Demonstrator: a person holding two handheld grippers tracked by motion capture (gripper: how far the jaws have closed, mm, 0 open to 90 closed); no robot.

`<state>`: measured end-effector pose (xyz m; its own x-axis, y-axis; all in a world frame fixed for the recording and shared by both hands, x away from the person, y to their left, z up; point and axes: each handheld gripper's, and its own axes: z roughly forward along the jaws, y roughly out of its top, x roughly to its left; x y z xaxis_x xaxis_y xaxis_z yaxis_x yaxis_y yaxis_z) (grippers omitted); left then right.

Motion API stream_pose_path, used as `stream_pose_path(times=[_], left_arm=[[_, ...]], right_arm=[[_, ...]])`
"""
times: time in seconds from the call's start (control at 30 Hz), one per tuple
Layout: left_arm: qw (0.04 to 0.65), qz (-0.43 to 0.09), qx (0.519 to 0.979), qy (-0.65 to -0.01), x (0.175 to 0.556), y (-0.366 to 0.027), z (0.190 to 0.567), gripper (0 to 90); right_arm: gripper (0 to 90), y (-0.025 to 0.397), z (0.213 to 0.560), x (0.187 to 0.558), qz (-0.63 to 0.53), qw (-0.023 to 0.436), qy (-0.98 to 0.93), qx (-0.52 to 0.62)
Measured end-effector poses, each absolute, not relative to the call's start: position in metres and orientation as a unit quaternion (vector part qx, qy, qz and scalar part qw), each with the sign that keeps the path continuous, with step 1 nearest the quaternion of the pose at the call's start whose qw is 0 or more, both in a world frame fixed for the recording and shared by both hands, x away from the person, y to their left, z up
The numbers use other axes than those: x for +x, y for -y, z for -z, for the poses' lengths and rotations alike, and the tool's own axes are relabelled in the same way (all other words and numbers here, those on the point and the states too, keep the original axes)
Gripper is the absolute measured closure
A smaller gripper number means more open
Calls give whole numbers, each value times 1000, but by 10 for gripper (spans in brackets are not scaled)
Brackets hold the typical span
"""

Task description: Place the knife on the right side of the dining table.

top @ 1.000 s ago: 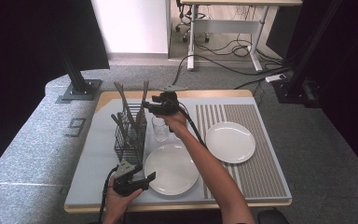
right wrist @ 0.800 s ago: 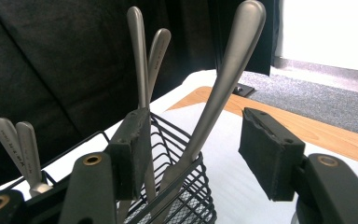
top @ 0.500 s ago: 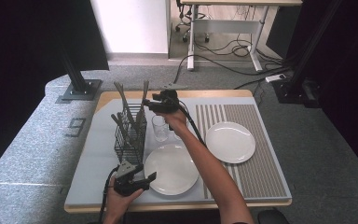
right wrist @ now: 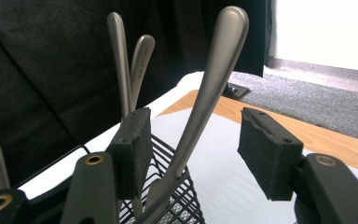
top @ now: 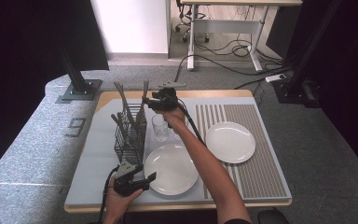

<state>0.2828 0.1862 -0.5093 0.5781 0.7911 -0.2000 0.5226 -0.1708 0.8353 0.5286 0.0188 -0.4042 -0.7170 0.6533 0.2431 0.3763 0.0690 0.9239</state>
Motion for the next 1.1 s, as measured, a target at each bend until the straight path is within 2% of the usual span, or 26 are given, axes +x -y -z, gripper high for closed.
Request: stream_pose_path(times=[0.6, 1.1], left_arm=[[476, -143, 749, -438, 283, -188, 508, 310], [477, -144, 747, -440, 283, -191, 507, 310]], right_arm=[[468, -27, 408, 542, -579, 116, -720, 364], [571, -32, 413, 553, -580, 115, -715, 372]])
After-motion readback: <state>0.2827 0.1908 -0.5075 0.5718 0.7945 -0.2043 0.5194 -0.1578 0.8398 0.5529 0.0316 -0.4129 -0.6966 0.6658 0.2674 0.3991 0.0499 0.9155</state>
